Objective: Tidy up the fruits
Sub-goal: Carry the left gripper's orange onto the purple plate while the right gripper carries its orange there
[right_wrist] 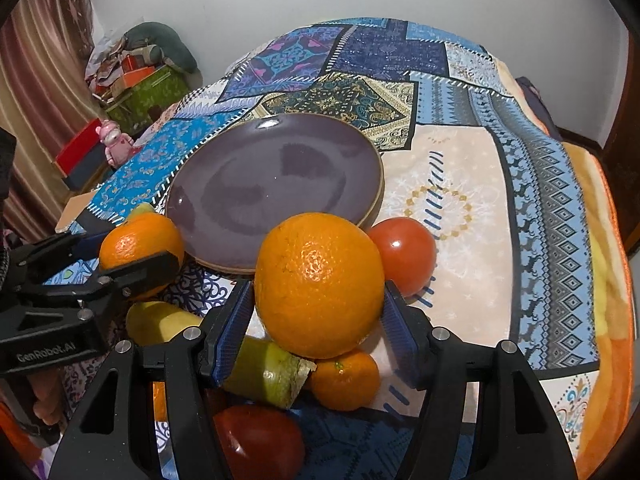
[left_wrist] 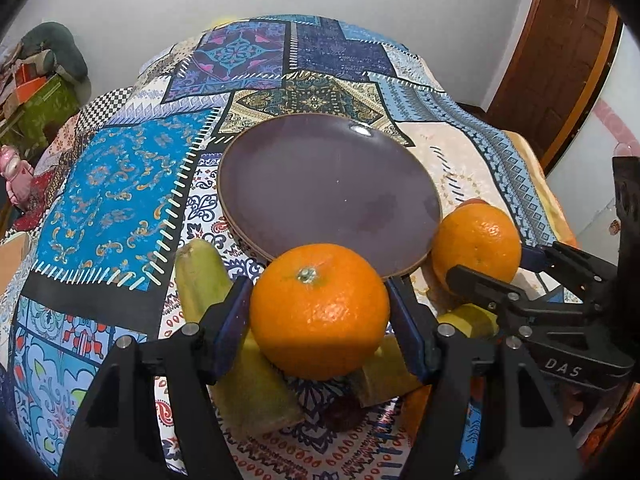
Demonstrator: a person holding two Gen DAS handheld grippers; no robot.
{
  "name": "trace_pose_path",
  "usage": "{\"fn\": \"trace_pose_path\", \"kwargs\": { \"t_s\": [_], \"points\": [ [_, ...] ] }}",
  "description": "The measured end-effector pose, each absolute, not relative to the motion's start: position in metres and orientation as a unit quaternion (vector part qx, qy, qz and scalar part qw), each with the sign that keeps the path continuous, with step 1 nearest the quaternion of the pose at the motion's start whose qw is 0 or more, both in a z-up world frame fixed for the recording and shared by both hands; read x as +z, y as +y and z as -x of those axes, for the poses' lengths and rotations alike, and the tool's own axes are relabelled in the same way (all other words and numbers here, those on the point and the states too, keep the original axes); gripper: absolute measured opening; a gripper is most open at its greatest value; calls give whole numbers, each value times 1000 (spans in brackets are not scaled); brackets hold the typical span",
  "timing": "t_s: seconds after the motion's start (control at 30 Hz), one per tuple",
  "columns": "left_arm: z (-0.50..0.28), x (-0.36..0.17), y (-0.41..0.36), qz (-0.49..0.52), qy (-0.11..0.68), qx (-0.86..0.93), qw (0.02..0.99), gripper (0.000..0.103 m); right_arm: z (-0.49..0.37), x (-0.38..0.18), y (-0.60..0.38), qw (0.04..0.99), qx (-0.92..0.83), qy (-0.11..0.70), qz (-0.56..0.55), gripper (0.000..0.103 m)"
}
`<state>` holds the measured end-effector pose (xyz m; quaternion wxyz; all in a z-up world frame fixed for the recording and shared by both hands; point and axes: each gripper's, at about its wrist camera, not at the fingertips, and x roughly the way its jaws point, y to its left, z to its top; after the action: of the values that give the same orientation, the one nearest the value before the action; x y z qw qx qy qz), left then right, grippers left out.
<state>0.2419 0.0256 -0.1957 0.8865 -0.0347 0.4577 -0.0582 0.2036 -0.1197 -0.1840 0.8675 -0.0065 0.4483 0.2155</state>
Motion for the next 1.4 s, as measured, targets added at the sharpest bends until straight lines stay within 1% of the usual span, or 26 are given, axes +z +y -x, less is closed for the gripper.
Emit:
{"fn": "trace_pose_path", "kwargs": {
  "t_s": [0.2,0.33,0.57,0.87,1.2,1.4],
  "points": [
    [-242,-196,28,45,458,-60,886,65,-201,-182,-122,868,220,444,3,58],
    [-238,-192,26,36,452,-60,889,65,-197,-176,-121,872,220,438,8,54],
    [-229,-178,27,35,439,-65,895,65,-196,-172,-123,872,225,434,-2,53],
    [-225,-150,30,34,408,-66,910,64,-195,-149,-116,884,236,404,8,53],
    [-248,-128,40,28,387,-56,920,64,-221,-125,-111,900,227,372,13,52],
    [-272,-121,47,29,381,-47,923,64,-240,-123,-104,902,225,368,17,51]
  ]
}}
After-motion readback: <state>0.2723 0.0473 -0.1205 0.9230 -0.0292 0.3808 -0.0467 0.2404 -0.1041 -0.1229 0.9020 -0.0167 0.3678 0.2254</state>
